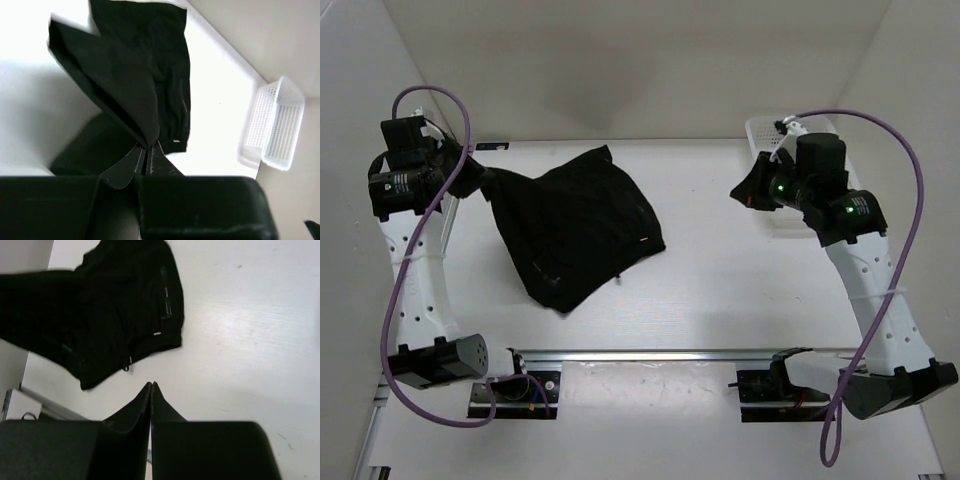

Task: Fold and stack the shorts
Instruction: Flatten the shorts out

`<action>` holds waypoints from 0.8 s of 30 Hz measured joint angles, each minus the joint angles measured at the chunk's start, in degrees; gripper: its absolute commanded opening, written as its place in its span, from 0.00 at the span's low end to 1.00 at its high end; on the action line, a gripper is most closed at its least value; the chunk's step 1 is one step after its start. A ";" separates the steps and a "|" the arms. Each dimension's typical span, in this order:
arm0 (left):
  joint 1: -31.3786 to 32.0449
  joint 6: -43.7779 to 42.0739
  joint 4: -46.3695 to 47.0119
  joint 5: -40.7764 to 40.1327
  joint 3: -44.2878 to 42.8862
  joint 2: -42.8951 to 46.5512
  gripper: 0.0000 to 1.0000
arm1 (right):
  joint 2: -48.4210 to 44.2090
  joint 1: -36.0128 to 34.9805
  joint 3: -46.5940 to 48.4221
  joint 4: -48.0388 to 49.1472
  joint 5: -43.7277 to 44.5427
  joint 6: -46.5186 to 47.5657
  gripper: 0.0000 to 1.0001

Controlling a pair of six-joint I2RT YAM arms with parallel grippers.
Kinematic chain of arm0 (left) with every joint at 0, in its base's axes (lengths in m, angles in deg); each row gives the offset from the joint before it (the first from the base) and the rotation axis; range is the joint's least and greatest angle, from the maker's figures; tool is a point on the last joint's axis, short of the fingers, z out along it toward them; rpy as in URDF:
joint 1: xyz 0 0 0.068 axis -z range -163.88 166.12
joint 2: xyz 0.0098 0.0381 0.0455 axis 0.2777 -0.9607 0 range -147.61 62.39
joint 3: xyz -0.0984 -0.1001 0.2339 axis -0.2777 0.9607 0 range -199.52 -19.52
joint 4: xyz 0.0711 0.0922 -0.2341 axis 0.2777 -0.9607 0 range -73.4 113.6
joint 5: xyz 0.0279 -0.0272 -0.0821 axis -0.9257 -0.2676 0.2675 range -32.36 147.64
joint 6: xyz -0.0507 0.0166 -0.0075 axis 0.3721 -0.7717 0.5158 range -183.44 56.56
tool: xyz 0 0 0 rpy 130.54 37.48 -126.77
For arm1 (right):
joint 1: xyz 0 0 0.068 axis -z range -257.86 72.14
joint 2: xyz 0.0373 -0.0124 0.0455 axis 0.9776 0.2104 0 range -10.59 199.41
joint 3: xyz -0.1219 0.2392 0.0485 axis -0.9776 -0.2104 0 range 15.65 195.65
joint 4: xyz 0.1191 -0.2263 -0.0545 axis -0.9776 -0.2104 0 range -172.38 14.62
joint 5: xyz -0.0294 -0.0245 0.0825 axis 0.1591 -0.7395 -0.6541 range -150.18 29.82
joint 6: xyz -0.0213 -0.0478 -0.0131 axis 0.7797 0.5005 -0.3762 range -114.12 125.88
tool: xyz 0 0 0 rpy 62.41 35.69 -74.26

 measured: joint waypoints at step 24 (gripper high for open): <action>0.00 -1.81 -1.55 -6.34 9.75 -0.59 0.10 | 43.25 -24.52 -6.95 17.25 2.10 -13.73 0.84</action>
